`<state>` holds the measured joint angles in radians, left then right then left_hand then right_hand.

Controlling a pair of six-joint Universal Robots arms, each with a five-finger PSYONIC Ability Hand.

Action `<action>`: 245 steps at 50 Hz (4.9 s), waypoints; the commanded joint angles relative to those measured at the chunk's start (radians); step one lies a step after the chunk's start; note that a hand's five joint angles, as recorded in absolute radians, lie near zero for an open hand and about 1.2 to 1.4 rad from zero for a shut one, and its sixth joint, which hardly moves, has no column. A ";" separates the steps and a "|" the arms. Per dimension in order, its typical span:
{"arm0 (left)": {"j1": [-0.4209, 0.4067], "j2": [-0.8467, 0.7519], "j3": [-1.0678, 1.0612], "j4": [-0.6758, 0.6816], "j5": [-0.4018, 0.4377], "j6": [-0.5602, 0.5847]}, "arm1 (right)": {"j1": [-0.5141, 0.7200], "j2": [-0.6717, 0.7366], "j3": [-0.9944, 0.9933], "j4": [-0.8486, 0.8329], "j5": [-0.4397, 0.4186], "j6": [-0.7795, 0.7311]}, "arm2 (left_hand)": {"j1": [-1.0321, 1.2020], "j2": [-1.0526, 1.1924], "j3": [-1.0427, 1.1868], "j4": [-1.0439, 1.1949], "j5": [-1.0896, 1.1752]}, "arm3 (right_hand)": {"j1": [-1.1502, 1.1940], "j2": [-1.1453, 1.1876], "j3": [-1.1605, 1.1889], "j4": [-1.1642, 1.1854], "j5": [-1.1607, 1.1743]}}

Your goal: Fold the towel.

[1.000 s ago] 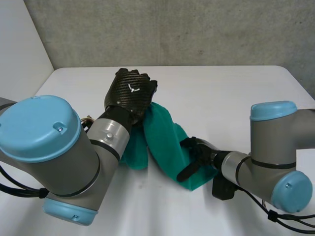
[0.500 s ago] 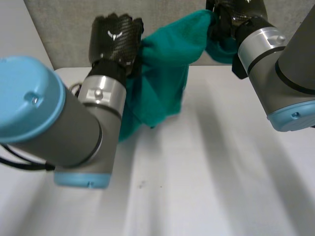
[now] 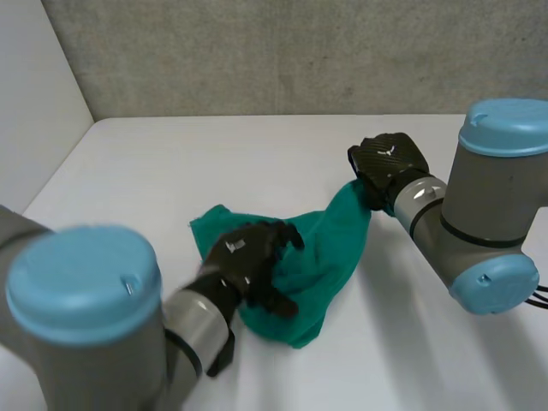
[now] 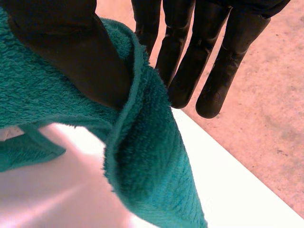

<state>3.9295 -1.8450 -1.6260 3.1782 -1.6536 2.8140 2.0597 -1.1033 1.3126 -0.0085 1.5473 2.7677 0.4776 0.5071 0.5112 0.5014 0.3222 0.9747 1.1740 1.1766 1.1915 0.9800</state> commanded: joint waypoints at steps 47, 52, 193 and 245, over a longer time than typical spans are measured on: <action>0.267 -0.159 0.540 0.575 -0.003 0.782 | -0.027 -0.070 -0.259 -0.461 0.189 -0.171 | 0.919 0.889 0.885 0.895 0.900 | 0.422 0.222 0.220 0.205 0.242; 0.297 -0.109 0.399 0.618 -0.069 0.684 | -0.024 -0.147 -0.156 -0.522 0.180 -0.123 | 0.919 0.889 0.885 0.895 0.900 | 0.422 0.222 0.220 0.205 0.242; 0.470 -0.120 -0.117 0.548 0.026 0.740 | -0.297 0.072 0.211 -0.080 -0.035 0.325 | 0.919 0.889 0.885 0.895 0.900 | -0.367 -0.566 -0.569 -0.584 -0.547; 0.520 0.225 -0.167 0.044 0.034 0.742 | -0.480 -0.403 0.238 0.321 -0.222 -0.258 | 0.919 0.889 0.885 0.895 0.900 | 0.422 0.222 0.220 0.205 0.242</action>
<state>4.4340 -1.7478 -1.7582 3.4145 -1.6233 3.5413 1.5987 -1.4128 1.5776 0.1018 1.3211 2.7772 1.1524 1.1956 1.1969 1.1943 0.9615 0.9769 1.1783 1.1808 1.1905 0.9893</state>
